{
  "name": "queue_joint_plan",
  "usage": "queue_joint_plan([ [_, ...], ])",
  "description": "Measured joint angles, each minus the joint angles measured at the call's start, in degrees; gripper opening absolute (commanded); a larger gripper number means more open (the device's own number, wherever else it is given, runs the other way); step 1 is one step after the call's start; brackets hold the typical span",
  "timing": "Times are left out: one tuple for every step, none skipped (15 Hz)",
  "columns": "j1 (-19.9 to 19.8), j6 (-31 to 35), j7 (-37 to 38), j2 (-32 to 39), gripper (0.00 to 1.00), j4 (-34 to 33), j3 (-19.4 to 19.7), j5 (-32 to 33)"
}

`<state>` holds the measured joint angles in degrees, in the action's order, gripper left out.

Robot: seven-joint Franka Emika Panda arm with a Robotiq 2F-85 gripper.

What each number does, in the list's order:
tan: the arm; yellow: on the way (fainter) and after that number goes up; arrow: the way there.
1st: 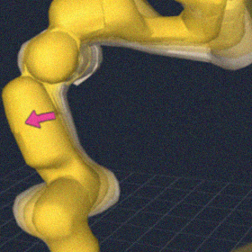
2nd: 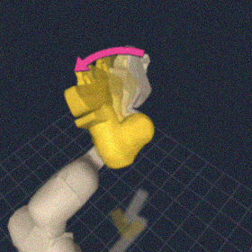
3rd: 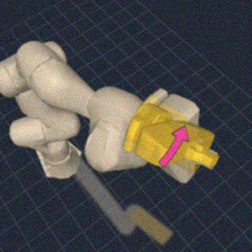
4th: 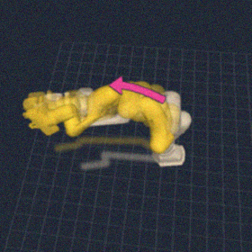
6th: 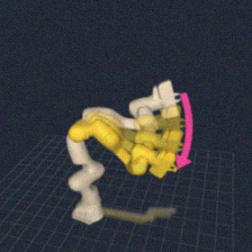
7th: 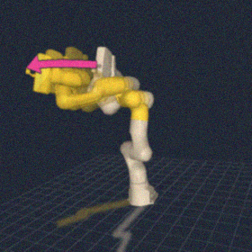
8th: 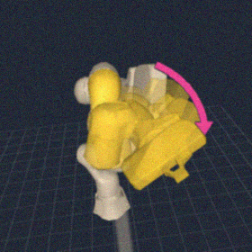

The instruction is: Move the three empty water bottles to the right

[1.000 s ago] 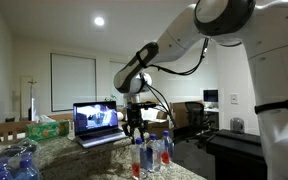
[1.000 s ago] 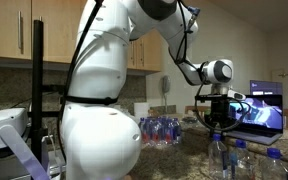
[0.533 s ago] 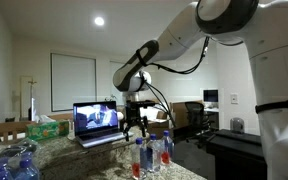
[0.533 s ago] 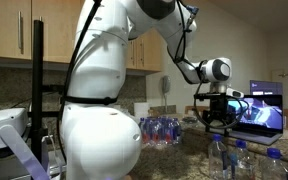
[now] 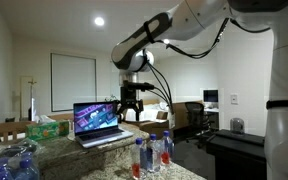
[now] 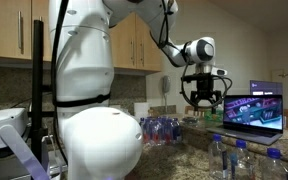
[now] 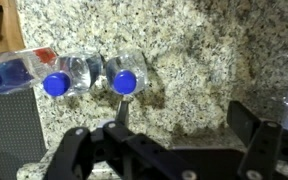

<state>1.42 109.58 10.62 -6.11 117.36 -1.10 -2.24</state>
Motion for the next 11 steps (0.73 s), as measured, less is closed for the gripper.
queue_joint_plan([
  [0.52,-0.68,0.00,-1.12,1.00,-0.03,-0.54,-0.54],
  [1.05,-1.45,0.00,-1.88,1.00,-0.08,-1.12,-1.11],
  [1.63,-2.07,0.00,-2.30,1.00,-0.16,-1.70,-1.65],
  [2.20,-2.40,0.00,-2.48,1.00,-0.26,-2.31,-2.16],
  [2.76,-2.49,0.00,-2.51,1.00,-0.33,-2.90,-2.53],
  [3.27,-2.50,0.00,-2.51,1.00,-0.34,-3.44,-2.84],
  [3.59,-2.68,0.00,-2.50,1.00,-0.33,-3.93,-3.04],
  [3.80,-2.88,0.00,-2.49,1.00,-0.33,-4.23,-3.10],
  [3.97,-3.00,0.00,-2.49,1.00,-0.33,-4.28,-3.12],
  [3.99,-3.05,0.00,-2.49,1.00,-0.33,-4.26,-3.12],
  [3.99,-3.08,0.00,-2.49,1.00,-0.33,-4.20,-3.12],
])
